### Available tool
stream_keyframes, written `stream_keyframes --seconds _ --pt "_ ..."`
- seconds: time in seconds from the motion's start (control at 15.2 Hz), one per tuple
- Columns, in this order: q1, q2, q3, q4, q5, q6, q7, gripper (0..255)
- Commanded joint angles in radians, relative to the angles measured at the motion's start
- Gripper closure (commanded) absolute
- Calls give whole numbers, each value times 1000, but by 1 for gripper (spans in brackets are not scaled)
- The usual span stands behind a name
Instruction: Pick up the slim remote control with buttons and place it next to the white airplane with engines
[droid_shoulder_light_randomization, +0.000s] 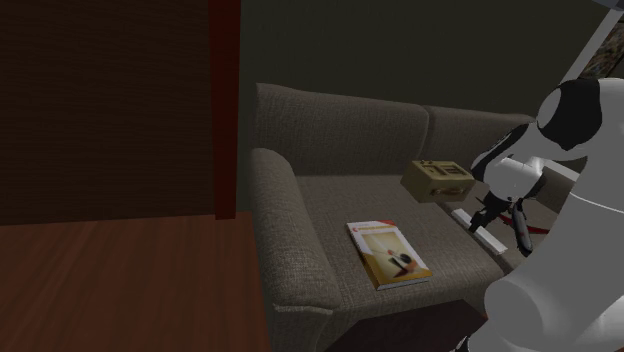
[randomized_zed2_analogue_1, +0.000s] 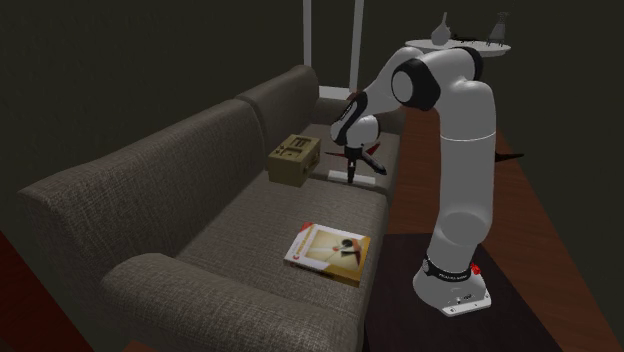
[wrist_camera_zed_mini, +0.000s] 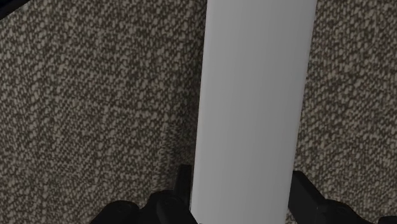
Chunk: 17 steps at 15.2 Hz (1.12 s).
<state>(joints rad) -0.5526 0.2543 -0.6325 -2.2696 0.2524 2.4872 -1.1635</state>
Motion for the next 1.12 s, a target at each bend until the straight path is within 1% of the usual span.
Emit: stream_keyframes --seconds 0.0,0.46,0.53,0.86,1.06 --pt "-6 18 10 2 19 13 -11 255" --pt "-6 18 10 2 19 13 -11 255" --pt "-6 18 10 2 19 13 -11 0" --pt "-6 18 10 2 19 13 -11 0" --pt "31 -75 -37 11 -78 -68 56 0"
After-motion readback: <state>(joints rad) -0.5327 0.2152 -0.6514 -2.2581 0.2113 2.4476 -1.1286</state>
